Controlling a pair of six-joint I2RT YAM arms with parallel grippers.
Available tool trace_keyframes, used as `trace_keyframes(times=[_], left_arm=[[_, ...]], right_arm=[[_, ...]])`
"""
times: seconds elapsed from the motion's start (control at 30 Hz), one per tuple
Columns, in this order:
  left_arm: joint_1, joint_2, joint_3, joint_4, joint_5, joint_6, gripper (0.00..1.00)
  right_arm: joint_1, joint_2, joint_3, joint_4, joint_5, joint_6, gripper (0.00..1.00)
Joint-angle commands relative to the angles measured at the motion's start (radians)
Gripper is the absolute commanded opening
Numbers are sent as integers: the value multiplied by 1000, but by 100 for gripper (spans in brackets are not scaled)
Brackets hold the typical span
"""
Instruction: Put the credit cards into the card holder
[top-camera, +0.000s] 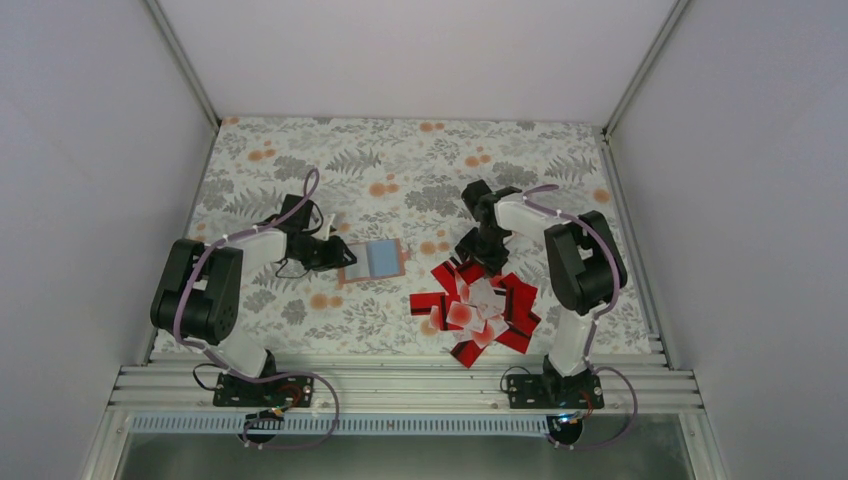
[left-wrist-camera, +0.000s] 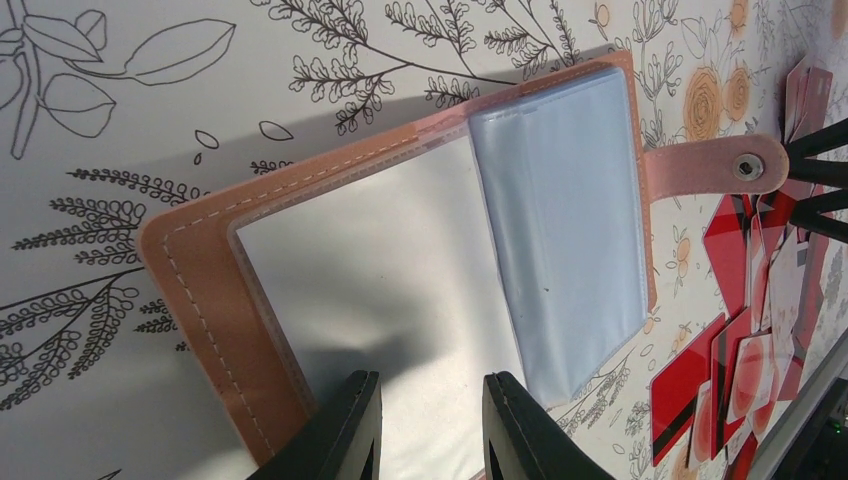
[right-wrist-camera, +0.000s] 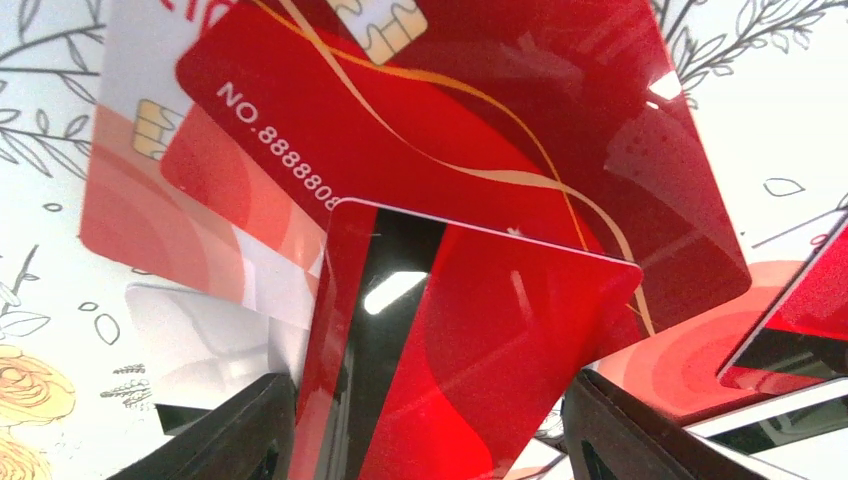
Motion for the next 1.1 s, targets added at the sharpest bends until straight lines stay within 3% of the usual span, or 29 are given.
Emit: trace_keyframes(times=[0.0, 0.2, 1.07], left_arm=[[-3, 3, -12, 11, -8, 21, 27], [-4, -9, -33, 24, -7, 10, 27], [-3, -53, 100, -28, 67, 39, 27]], right_arm=[[-3, 104, -73, 85, 1, 10, 66], [-2, 105, -84, 107, 8, -19, 58], [8, -54, -67, 133, 8, -145, 53]])
